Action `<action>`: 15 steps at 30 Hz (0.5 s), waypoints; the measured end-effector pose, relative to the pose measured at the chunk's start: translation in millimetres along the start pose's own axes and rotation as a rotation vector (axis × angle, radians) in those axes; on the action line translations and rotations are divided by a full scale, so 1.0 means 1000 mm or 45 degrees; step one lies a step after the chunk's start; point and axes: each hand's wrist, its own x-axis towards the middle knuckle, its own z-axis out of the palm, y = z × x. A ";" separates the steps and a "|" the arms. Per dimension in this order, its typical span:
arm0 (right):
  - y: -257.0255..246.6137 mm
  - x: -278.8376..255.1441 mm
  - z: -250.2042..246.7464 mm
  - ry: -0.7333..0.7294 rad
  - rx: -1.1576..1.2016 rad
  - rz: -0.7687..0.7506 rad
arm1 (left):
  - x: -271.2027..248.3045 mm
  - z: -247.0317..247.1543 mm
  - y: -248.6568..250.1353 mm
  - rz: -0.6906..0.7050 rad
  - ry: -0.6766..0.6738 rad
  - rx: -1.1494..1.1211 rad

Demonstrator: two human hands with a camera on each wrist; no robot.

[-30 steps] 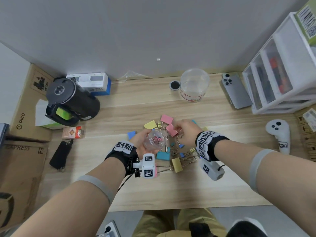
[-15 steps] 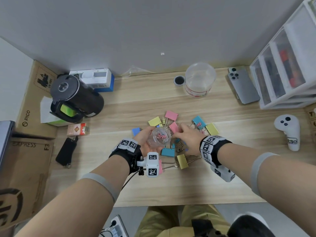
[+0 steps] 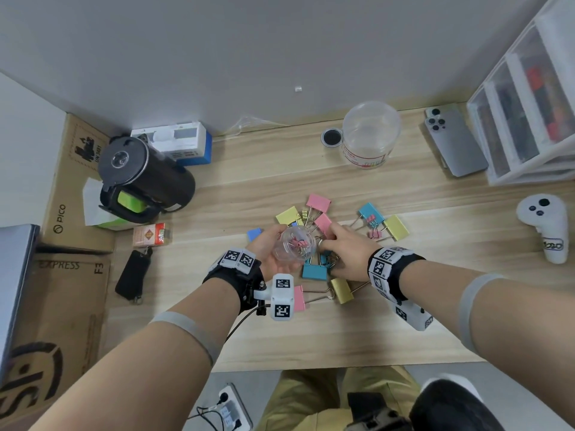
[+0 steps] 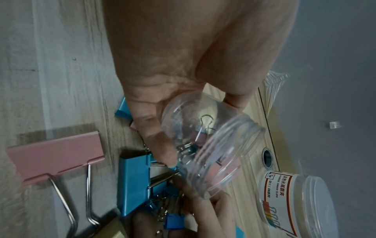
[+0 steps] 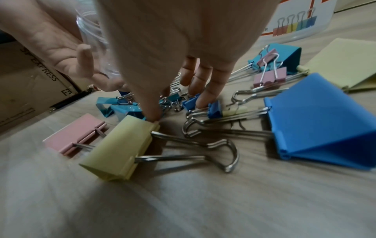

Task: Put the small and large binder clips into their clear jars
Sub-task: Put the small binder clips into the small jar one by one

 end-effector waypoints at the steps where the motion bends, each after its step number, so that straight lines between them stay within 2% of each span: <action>1: 0.000 0.001 0.001 0.008 -0.015 0.013 | 0.001 0.000 -0.001 -0.006 0.001 0.008; 6: -0.003 0.001 0.004 0.071 -0.040 0.031 | 0.004 0.003 -0.003 -0.031 0.023 0.031; 15: -0.002 -0.002 0.007 0.079 0.078 0.077 | 0.006 0.007 -0.006 -0.029 0.053 0.010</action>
